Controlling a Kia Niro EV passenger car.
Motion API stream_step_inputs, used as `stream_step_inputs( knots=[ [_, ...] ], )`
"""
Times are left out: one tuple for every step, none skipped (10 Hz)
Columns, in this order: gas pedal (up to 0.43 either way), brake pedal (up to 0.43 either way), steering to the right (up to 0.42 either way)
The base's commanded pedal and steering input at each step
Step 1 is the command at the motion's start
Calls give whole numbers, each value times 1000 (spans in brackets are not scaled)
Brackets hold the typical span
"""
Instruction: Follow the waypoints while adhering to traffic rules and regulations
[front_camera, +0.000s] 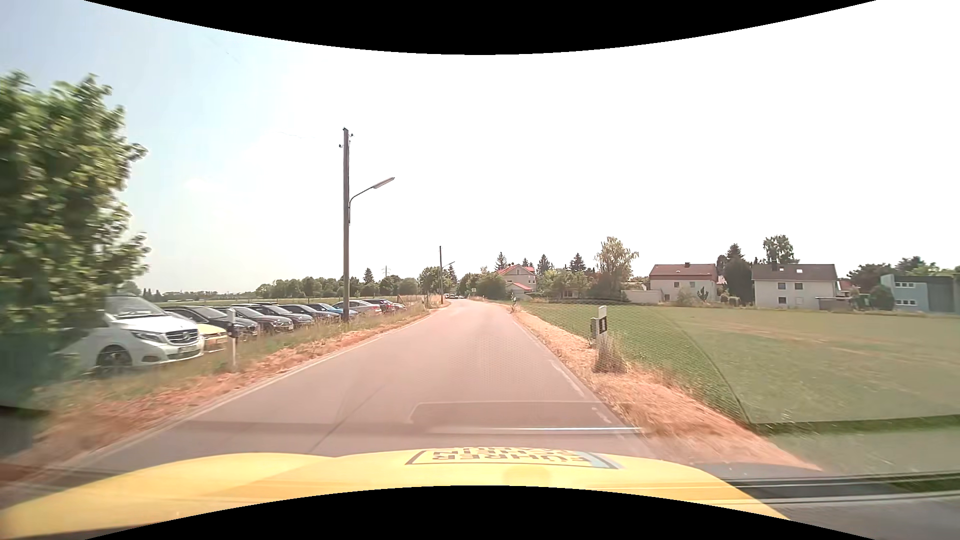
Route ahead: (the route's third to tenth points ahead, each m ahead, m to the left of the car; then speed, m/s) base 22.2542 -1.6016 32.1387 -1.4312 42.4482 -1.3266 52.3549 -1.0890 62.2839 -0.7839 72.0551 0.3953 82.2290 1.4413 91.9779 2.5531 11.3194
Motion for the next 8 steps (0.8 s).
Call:
stream_step_inputs(
  knots=[
    [98,0,-1],
    [98,0,-2],
    [98,0,-2],
    [98,0,-3],
    [98,0,-3],
    [98,0,-4],
    [98,0,-4],
    [98,0,-4]
  ],
)
